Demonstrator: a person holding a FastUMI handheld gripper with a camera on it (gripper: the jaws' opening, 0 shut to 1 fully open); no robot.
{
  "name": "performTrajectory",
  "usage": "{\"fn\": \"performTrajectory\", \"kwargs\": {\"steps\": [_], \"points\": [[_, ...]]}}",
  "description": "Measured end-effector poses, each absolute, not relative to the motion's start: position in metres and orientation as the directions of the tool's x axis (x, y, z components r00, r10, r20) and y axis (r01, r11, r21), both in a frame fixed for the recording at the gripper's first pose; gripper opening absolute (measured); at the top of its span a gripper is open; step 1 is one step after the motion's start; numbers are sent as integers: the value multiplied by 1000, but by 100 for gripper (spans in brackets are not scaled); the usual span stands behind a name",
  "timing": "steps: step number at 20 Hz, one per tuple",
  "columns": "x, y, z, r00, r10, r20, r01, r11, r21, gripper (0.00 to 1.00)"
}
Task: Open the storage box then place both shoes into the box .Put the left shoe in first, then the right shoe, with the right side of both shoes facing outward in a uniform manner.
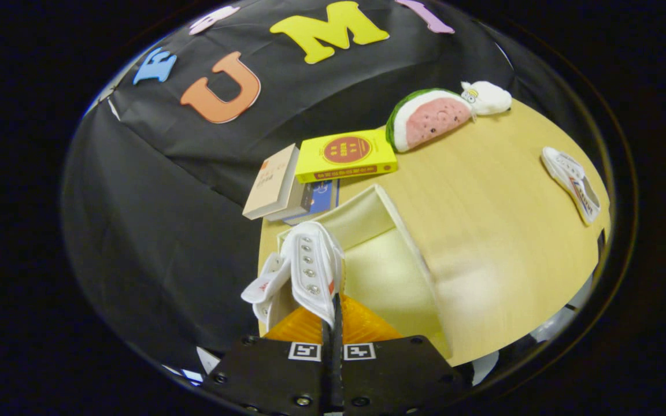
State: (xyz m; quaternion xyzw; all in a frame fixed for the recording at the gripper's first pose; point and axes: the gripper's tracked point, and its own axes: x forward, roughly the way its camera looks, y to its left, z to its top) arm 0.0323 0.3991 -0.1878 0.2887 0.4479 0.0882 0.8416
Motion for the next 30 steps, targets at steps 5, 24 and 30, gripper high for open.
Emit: {"fn": "performTrajectory", "kwargs": {"steps": [5,24,30], "points": [[41,415,-208,598,379,-706,130,824,552,0],[33,444,-274,534,389,-751,53,871,489,70],[35,408,-213,631,397,-667,-190,912,364,87]]}}
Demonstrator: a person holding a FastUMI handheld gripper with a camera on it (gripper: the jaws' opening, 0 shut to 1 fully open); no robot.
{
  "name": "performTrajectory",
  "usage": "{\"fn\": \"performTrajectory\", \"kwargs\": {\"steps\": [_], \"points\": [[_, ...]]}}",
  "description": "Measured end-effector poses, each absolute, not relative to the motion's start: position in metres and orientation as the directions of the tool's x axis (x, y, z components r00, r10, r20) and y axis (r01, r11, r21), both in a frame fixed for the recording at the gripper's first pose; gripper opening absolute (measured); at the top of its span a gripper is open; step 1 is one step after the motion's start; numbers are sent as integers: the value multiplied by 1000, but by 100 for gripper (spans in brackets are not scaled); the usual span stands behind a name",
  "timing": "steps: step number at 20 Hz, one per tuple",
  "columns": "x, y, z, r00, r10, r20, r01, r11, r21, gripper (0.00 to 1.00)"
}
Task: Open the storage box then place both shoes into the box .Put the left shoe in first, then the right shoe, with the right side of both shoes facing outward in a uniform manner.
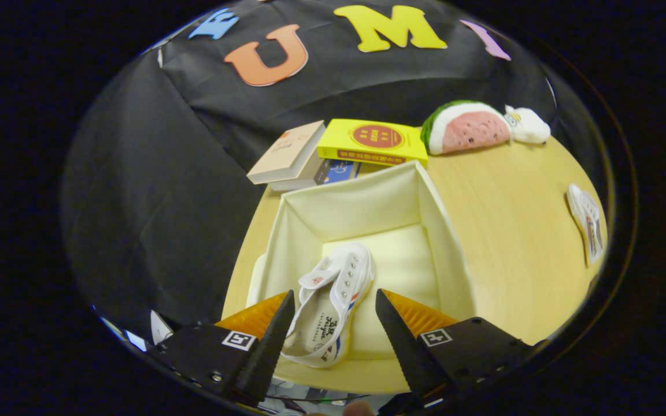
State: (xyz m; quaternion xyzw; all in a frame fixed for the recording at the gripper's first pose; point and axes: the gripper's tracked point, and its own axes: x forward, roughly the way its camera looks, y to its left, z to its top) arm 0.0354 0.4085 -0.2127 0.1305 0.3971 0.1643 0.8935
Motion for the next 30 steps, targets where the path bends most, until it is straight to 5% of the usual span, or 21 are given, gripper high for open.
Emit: {"fn": "performTrajectory", "kwargs": {"steps": [6,21,30], "points": [[33,326,-151,730,402,-553,-319,916,245,87],[46,16,-138,892,242,-381,-201,969,144,96],[50,-131,-258,835,78,-545,-34,995,91,96]]}}
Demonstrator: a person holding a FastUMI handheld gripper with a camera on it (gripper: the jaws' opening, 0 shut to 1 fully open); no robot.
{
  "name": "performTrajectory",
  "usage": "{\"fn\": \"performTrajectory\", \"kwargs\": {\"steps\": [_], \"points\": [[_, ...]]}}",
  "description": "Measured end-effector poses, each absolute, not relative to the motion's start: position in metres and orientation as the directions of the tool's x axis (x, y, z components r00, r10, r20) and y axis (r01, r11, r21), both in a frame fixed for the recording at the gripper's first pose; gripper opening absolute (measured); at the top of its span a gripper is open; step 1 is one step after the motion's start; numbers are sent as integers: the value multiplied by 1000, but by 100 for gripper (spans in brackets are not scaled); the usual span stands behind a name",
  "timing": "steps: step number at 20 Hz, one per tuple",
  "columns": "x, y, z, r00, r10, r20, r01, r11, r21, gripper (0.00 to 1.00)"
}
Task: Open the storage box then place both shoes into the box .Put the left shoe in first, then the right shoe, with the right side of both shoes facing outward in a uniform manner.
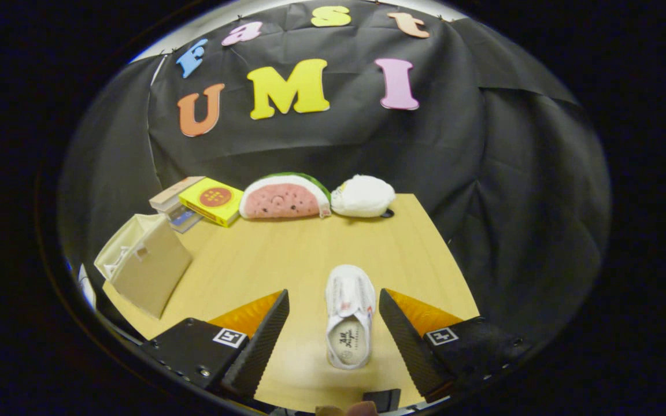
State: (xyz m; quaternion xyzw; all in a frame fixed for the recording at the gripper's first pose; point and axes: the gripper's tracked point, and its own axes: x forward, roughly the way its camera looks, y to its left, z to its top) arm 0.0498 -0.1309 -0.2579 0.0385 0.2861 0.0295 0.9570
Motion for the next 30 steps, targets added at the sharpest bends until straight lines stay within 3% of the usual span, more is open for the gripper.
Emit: {"fn": "performTrajectory", "kwargs": {"steps": [7,13,15,17,18,22,24,30], "points": [[60,-161,-349,721,78,-688,-65,997,45,96],[87,-156,-378,691,114,-714,-71,993,90,96],[90,-155,-384,677,132,-724,-72,991,112,92],[91,-155,-392,656,149,-740,-60,988,145,71],[88,-152,-389,648,177,-741,-63,982,179,70],[98,-151,-395,636,171,-753,-39,981,189,29],[92,-159,-395,622,141,-770,9,982,188,1],[82,-146,-378,594,200,-779,159,920,358,0]]}}
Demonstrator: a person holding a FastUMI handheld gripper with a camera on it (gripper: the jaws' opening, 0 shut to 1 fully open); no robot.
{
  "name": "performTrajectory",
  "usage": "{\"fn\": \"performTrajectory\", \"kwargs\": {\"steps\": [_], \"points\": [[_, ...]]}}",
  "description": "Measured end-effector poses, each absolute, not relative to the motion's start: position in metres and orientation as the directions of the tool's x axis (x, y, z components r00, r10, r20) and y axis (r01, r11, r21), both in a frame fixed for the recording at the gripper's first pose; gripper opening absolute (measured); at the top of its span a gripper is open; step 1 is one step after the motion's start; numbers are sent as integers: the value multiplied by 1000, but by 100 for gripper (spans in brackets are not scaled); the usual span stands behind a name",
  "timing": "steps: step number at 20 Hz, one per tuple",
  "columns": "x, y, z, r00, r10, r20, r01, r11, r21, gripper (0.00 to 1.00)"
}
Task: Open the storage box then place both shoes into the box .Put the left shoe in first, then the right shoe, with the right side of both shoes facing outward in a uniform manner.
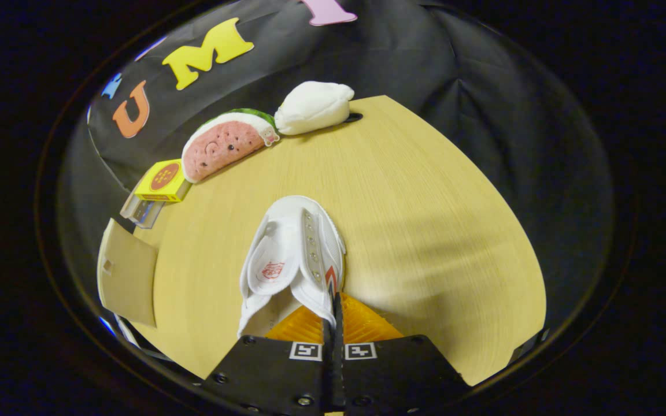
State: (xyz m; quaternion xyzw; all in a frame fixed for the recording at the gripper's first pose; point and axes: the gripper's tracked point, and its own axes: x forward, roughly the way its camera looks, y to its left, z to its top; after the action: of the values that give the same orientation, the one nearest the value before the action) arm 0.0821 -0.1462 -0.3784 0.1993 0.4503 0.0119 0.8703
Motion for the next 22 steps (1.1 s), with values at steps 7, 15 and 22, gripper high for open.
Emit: {"fn": "performTrajectory", "kwargs": {"steps": [7,15,22], "points": [[54,-95,-327,610,229,-759,204,880,430,0],[36,38,-214,671,286,-684,187,828,529,0],[37,187,-138,716,301,-630,140,823,551,0]]}}
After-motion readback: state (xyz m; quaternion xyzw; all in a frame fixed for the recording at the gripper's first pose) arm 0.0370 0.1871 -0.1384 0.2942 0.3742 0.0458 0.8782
